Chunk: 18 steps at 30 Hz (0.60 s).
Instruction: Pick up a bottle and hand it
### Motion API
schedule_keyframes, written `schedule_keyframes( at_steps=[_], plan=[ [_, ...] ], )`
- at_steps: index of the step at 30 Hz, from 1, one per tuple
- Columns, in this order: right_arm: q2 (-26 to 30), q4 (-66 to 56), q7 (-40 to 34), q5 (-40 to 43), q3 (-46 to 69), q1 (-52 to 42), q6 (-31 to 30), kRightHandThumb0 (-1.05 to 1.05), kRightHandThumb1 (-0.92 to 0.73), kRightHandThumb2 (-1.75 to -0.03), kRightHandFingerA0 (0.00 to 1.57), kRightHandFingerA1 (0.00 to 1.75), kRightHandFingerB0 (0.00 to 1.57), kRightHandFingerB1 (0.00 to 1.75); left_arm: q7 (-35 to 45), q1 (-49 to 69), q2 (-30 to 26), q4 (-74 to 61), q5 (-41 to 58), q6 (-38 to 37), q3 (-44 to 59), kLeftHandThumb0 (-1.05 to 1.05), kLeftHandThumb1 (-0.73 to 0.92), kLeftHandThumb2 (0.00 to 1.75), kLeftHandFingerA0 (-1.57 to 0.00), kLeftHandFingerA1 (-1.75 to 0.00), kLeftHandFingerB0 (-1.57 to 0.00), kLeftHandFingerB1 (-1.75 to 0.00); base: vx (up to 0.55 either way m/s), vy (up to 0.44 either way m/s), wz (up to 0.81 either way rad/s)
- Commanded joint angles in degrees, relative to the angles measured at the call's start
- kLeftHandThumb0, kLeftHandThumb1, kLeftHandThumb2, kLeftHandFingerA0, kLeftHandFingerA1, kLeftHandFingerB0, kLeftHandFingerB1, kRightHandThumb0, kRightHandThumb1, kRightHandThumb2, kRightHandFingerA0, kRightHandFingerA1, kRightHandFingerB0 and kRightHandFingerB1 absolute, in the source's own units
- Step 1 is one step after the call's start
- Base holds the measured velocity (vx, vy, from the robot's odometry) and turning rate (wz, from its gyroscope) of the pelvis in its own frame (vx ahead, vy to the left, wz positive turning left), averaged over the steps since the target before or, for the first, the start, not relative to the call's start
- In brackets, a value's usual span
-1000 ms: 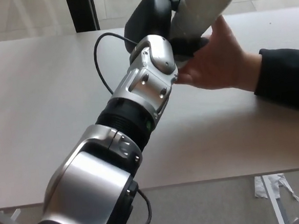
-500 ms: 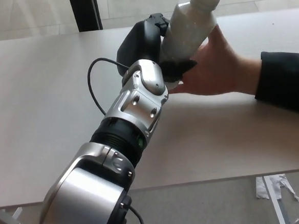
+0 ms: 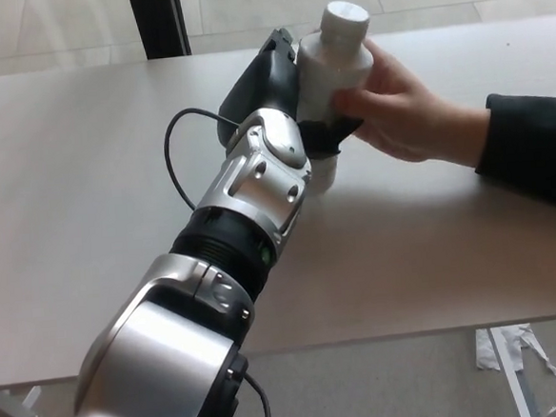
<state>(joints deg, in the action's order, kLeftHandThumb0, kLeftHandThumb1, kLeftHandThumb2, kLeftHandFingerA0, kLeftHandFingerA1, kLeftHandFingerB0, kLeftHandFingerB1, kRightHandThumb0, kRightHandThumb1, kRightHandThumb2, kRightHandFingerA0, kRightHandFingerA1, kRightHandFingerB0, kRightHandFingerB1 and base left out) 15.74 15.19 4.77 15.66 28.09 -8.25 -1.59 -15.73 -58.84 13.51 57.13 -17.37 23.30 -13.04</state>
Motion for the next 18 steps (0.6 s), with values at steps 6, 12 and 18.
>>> schedule_keyframes(
  at_steps=[6, 12, 18],
  plan=[
    [-0.18, -0.34, 0.54, 2.84, 1.62, -0.05, -2.16, -0.56, -0.60, -0.61, 1.03, 0.94, 0.40, 0.48, 2.82, -0.77, -0.44, -1.77, -0.13, 4.38, -0.18, -0.85, 0.46, 0.79, 0.00, -0.26, 0.00, 0.00, 0.00, 0.000, 0.00],
    [0.00, 0.42, 0.58, 1.53, 1.22, -0.20, -0.50, -0.55, -0.62, -0.63, 0.63, 0.81, 0.38, 0.50, 2.28, -1.16, -0.50, -1.11, -0.65, 4.53, -0.66, -0.87, 0.48, 0.81, -0.01, -0.28, 0.00, 0.00, 0.00, 0.000, 0.00],
    [-0.72, -0.03, 0.07, 1.94, 1.53, -0.19, -1.00, -0.56, -0.62, -0.63, 1.02, 1.04, 0.40, 0.49, 4.66, 3.36, -4.99, -10.07, -1.64, 1.11, -2.26, -0.67, 0.49, 0.75, 0.00, -0.34, 0.00, -0.04, 0.00, 0.000, 0.00]
  ],
)
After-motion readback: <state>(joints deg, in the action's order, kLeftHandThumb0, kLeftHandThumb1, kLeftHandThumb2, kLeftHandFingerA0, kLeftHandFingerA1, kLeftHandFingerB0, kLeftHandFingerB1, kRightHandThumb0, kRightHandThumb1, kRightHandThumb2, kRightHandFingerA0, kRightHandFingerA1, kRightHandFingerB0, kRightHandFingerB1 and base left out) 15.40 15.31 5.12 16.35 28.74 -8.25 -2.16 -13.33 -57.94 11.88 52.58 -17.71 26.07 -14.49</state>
